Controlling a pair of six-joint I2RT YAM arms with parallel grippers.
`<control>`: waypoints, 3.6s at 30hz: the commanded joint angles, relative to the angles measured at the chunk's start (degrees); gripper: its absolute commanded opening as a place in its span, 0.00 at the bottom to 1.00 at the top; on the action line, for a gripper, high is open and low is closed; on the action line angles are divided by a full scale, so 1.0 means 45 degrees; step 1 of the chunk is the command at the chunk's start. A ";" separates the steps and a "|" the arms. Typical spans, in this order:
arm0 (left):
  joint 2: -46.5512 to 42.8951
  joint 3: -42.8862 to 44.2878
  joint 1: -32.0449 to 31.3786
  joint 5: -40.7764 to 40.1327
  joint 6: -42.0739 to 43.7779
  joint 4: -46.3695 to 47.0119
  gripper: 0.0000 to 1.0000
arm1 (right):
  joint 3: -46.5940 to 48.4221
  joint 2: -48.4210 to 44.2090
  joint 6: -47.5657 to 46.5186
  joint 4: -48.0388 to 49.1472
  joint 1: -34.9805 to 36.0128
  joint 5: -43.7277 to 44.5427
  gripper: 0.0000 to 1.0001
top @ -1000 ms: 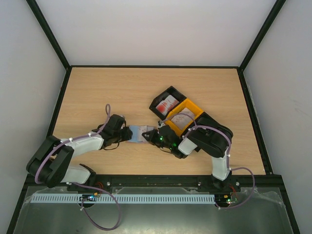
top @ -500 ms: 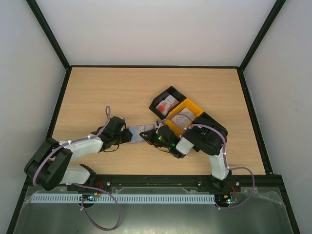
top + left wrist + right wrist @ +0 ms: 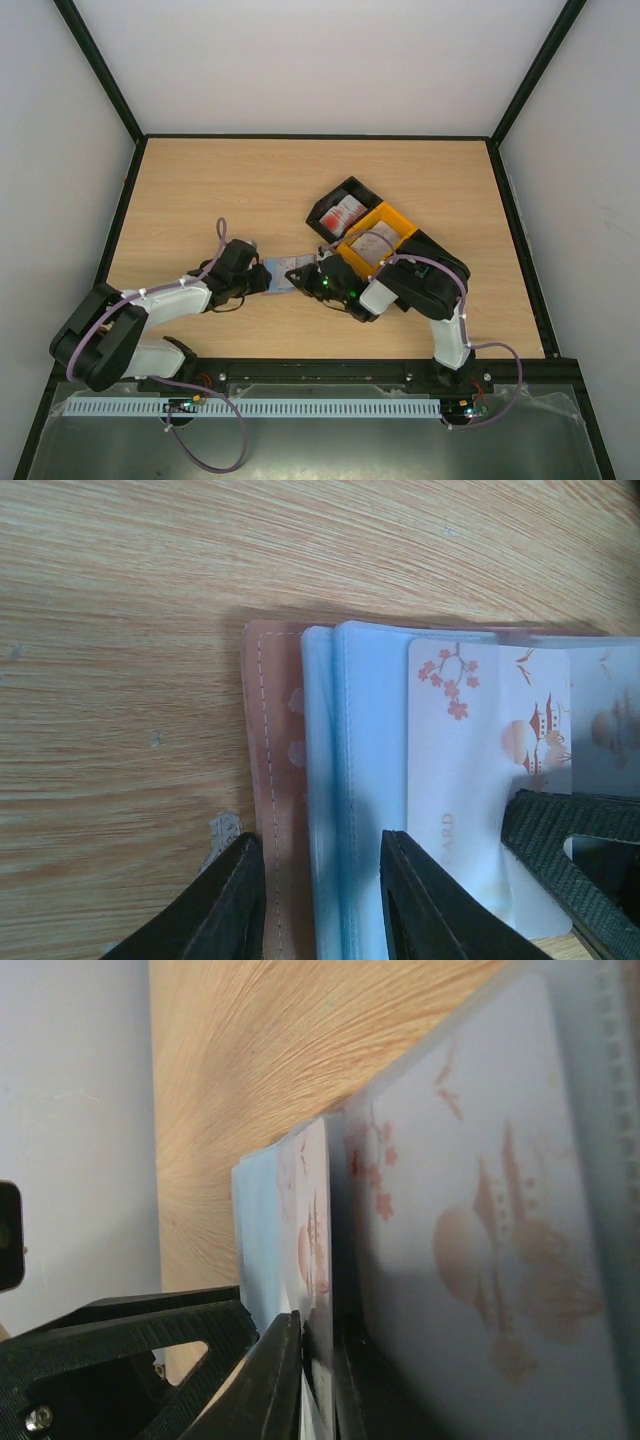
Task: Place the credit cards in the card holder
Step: Insert the credit card into the card holder.
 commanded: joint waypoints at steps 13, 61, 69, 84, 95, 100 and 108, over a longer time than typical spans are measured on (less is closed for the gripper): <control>0.0086 -0.0044 -0.0301 0.0896 0.0235 -0.1339 0.37 | 0.0908 -0.2231 -0.1749 -0.6460 0.0455 0.2284 0.37; 0.0801 0.1360 -0.0206 -0.0723 -0.0342 -0.1857 0.34 | 0.5274 -0.1218 -0.6676 -1.2269 0.0475 0.2691 0.42; 0.0991 0.0933 -0.0204 -0.0836 -0.0331 -0.1662 0.31 | 0.5263 -0.1072 -0.6610 -1.1469 0.0475 0.1525 0.43; 0.0753 0.0786 -0.0224 -0.0742 -0.0087 -0.1666 0.21 | 0.5799 -0.0937 -0.8050 -1.2241 0.0639 0.1254 0.37; -0.0900 0.0901 -0.0262 -0.1788 -0.0463 -0.2579 0.19 | 0.5867 -0.2063 -0.7668 -1.3710 0.0676 0.3754 0.31; -0.2058 0.0604 -0.0253 -0.1575 -0.0770 -0.2277 0.21 | 0.6165 -0.1689 -0.7698 -1.4209 0.0687 0.3211 0.24; -0.2432 -0.0043 -0.0245 -0.0245 -0.1254 -0.0731 0.24 | 0.5860 -0.1368 -0.7443 -1.4482 0.0676 0.2450 0.12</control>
